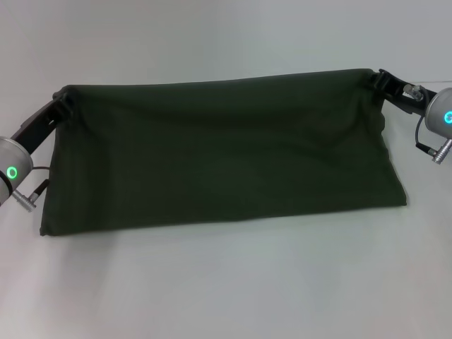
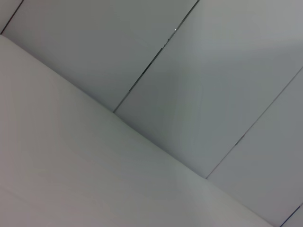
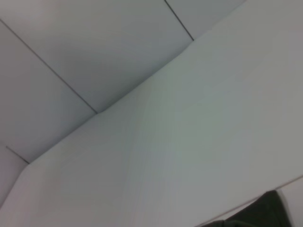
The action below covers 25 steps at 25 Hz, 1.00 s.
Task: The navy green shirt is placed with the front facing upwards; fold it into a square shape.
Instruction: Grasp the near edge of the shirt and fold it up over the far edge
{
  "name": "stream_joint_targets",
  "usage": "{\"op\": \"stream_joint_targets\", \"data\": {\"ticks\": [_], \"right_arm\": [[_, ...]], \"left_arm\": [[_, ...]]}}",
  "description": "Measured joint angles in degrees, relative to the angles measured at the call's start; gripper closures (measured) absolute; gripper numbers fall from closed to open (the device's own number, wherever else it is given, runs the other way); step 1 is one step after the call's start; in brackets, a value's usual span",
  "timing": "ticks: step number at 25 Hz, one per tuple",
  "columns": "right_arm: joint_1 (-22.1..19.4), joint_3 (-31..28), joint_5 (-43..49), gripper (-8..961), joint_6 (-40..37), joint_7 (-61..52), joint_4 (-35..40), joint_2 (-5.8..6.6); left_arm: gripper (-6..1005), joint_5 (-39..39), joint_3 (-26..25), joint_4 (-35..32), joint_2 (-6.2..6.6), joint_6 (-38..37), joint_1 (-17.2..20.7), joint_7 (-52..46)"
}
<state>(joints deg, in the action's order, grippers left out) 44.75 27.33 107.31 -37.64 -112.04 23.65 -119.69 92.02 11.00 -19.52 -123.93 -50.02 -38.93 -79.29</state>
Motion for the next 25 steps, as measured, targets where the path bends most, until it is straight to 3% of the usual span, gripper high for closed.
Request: {"op": "stream_joint_targets", "data": {"ticks": [16,23,25], "right_arm": [[0.8,0.0,-0.4,787,1.8,0.6,-0.1,-0.19],[0.9,0.0,-7.0,783,2.0,7.2,-1.6,-0.18],[0.9,0.0,-7.8,693,2.0,7.8,-1.9,-0.18]], "left_arm": [[938,-4.3,-0.1,1.7,0.02,0.6,-0.1,3.5],[928,-9.4,-0.1,3.2,0.02,0.7,0.1,6.8],[850,-9.6,-0.1,3.2,0.02,0.7,0.1,7.2]]}}
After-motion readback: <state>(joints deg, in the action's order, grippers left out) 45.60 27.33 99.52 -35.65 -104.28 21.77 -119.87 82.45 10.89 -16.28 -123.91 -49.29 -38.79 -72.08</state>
